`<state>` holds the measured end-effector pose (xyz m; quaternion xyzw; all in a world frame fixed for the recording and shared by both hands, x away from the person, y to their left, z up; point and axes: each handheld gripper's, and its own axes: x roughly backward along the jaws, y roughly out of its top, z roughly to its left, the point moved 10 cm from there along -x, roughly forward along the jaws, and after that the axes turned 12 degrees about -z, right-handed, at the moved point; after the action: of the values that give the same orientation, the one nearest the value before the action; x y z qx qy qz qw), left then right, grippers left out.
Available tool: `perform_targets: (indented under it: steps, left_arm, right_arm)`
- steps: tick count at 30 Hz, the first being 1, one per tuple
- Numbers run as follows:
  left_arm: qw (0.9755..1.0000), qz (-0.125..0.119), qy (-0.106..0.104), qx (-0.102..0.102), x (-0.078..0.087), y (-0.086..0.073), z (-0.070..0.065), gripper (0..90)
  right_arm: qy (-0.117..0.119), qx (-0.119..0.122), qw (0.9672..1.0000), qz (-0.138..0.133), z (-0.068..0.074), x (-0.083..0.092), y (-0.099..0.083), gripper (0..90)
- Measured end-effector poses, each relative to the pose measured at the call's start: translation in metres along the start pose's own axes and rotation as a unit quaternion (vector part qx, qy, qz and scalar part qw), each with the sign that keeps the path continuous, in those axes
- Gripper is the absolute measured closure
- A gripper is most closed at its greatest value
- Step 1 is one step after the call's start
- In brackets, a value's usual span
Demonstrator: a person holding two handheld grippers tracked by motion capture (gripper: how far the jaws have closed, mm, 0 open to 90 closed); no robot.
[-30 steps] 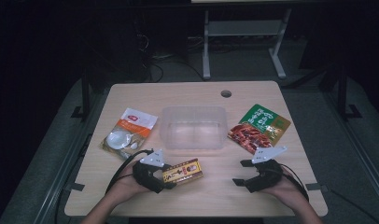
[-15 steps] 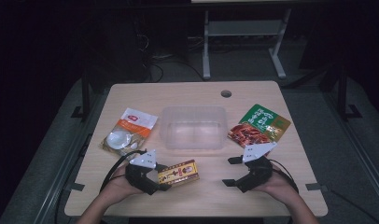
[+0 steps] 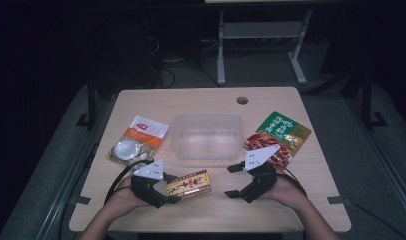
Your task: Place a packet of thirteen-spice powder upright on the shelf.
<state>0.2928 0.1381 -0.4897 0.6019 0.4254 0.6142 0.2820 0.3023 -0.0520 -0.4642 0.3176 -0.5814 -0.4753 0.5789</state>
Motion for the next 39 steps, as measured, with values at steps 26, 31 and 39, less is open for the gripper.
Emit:
perform_targets:
  steps: [26, 31, 39]
  left_arm:
    - [0.9988, -0.027, -0.016, -0.036, 0.002, 0.013, -0.011, 32.0]
    - [0.9986, -0.032, -0.020, -0.038, 0.001, 0.014, -0.012, 32.0]
    - [0.9982, -0.036, -0.027, -0.040, 0.001, 0.015, -0.015, 32.0]
  right_arm:
    - [0.071, 0.052, 0.9961, 0.002, 0.011, -0.042, 0.020, 13.4]
    - [0.067, 0.046, 0.9967, 0.001, 0.011, -0.042, 0.020, 14.9]
    - [0.072, 0.045, 0.9964, 0.002, 0.015, -0.043, 0.019, 19.9]
